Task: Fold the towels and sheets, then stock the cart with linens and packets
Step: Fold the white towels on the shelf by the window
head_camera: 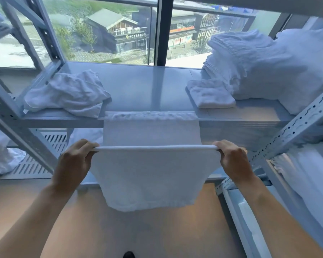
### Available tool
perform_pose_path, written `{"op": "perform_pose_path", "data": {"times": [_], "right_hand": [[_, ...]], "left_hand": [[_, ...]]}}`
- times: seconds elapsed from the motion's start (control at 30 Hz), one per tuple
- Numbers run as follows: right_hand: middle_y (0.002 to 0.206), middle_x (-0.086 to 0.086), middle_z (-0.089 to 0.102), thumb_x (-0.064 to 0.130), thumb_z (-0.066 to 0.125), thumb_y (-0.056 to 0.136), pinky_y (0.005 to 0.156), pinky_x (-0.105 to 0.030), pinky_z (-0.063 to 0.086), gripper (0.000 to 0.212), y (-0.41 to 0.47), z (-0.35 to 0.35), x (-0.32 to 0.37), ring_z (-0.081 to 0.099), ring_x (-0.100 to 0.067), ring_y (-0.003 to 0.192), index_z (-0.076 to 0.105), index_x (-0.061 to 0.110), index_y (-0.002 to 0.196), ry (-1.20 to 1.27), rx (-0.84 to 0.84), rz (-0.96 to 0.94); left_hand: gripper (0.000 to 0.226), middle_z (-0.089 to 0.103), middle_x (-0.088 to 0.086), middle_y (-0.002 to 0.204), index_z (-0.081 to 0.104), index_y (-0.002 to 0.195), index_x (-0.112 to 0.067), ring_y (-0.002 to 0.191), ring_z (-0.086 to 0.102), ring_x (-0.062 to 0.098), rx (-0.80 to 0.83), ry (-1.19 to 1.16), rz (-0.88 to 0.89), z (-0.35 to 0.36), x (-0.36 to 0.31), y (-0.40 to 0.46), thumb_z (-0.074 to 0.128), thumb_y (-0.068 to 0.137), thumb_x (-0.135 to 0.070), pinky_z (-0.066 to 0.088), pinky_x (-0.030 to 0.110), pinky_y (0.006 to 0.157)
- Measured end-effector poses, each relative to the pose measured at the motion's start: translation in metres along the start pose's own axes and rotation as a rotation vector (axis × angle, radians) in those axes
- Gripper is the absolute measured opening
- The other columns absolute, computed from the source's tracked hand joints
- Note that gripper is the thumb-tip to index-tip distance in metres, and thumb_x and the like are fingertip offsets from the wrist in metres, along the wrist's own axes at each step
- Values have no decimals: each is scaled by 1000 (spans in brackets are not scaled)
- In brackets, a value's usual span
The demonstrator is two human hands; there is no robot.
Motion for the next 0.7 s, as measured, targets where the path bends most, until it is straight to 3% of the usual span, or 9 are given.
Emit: {"op": "perform_pose_path", "data": {"times": [0.1, 0.4, 0.7], "right_hand": [[94, -6, 74, -18, 69, 78, 71, -28, 48, 34, -19, -14, -17, 71, -28, 84, 74, 7, 100, 17, 10, -36], [93, -11, 73, -15, 67, 83, 74, -36, 56, 28, -59, -50, -60, 69, -33, 84, 74, 3, 103, 80, -31, -56], [92, -11, 73, -12, 67, 87, 72, -42, 60, 24, -37, -45, -74, 69, -33, 83, 74, 3, 104, 74, -42, -61]], "left_hand": [[11, 69, 9, 92, 73, 100, -4, 77, 67, 37, -28, 22, 25, 1, -25, -12, 72, 90, -3, 58, 47, 64], [11, 70, 9, 100, 71, 105, -6, 86, 68, 38, -68, 60, -14, 0, -96, -39, 68, 94, -5, 56, 46, 70], [10, 70, 12, 98, 71, 104, -5, 86, 67, 39, -70, 97, -16, 6, -105, -28, 67, 95, -8, 56, 49, 71]]}}
Point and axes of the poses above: each hand's wrist, its own y-axis towards the middle knuckle, its own z-axis out of the palm, x = y × z, the point moved 1 cm from there along y, towards the middle knuckle
